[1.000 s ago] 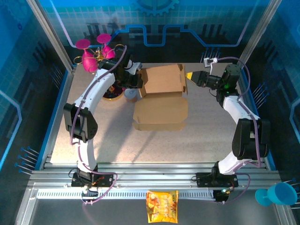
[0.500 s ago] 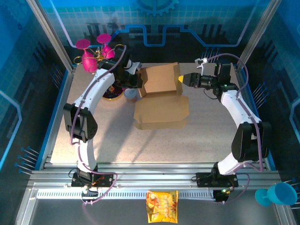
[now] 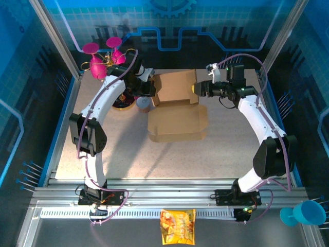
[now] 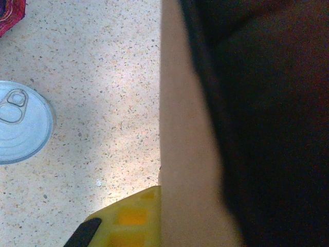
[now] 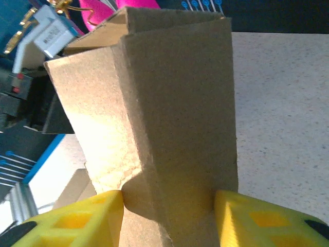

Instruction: Fold the paper box

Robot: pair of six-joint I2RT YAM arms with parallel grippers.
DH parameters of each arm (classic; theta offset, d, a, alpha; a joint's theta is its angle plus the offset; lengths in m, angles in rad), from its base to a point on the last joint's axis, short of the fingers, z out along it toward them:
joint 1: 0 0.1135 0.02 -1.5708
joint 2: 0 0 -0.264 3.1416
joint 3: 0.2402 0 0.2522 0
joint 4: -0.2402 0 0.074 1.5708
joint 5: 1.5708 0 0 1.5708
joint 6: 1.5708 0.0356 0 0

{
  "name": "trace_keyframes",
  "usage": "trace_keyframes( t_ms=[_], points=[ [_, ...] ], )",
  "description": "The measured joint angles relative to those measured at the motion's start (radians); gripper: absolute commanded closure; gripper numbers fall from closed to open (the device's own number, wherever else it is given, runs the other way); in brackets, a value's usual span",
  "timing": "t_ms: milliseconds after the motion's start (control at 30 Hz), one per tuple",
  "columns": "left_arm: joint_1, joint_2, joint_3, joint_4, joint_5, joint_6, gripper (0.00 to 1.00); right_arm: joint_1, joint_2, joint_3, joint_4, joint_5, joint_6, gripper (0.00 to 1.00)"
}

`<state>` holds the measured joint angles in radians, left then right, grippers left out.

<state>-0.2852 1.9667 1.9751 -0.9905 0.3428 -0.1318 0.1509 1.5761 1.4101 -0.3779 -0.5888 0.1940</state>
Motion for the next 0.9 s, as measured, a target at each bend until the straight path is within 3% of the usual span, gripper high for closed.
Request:
trace_keyframes(
  t_ms=[567, 800, 900],
  points=[
    [0.000, 0.000, 0.000, -0.011, -0.036, -0.001, 1.00, 0.150, 0.018, 0.078, -0.113, 0.437, -0.057, 0.77],
    [0.000, 0.000, 0.000, -0.037, -0.051, -0.002, 1.00, 0.207, 0.056, 0.108, -0.153, 0.650, -0.056, 0.99],
    [-0.004, 0.000, 0.000, -0.037, -0.051, -0.013, 1.00, 0.224, 0.071, 0.134, -0.169, 0.713, -0.056, 1.00]
  ],
)
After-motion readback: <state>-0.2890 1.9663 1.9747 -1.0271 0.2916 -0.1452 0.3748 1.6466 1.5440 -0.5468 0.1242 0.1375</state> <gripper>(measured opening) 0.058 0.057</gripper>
